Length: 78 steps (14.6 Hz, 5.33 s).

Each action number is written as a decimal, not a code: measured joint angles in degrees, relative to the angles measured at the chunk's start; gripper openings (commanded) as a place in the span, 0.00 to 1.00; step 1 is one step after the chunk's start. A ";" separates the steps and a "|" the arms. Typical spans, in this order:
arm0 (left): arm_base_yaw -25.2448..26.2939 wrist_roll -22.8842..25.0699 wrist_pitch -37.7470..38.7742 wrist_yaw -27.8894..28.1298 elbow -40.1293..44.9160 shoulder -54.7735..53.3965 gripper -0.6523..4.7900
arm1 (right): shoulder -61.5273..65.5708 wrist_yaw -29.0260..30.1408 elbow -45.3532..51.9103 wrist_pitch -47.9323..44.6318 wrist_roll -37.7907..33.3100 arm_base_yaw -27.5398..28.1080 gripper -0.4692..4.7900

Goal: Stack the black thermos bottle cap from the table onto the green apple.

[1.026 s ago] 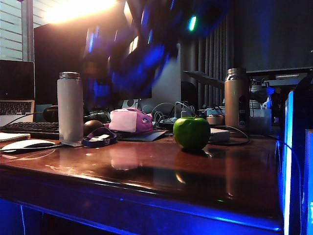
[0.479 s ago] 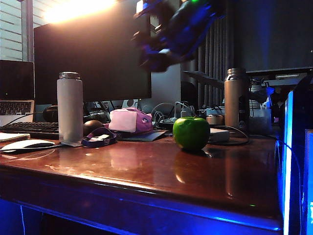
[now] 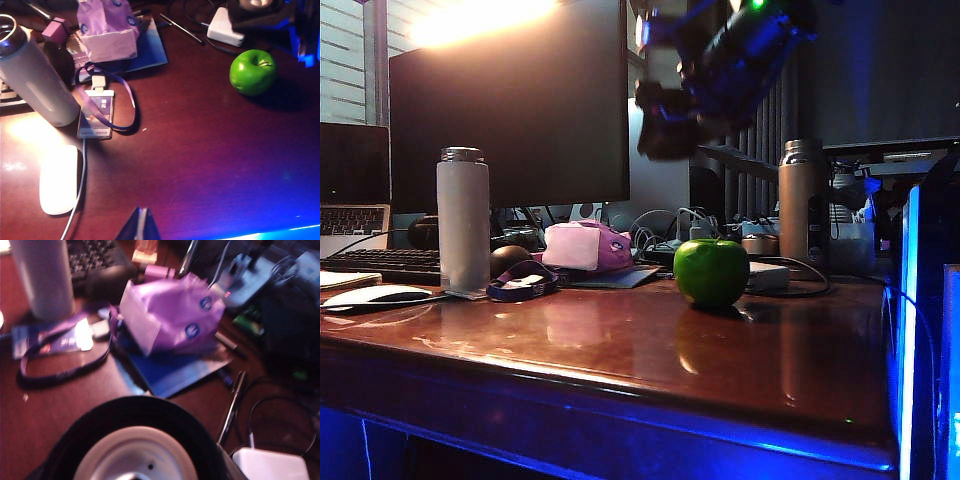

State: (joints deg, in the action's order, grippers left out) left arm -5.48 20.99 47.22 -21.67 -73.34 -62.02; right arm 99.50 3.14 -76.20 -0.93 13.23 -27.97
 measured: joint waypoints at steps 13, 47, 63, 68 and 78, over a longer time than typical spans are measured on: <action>0.02 -0.02 0.00 0.00 0.00 0.00 0.11 | -2.91 19.17 9.73 -7.50 -0.09 11.06 0.62; 0.00 -0.02 0.02 0.00 0.00 0.00 0.11 | 5.44 29.09 13.84 -15.87 0.76 12.81 0.63; 0.00 0.00 0.02 0.00 0.00 0.00 0.11 | 5.27 27.74 13.57 -13.57 4.87 12.79 0.87; 0.00 -0.02 0.02 0.00 0.00 -0.02 0.11 | 5.68 26.80 13.86 -11.04 4.87 12.96 1.00; 0.00 0.00 0.02 0.00 0.00 -0.02 0.11 | 4.52 26.88 13.86 -10.69 4.87 12.96 1.00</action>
State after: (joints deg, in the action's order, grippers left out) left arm -5.48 20.99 47.24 -21.67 -73.34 -62.04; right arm 104.03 30.02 -62.35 -11.62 18.11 -15.00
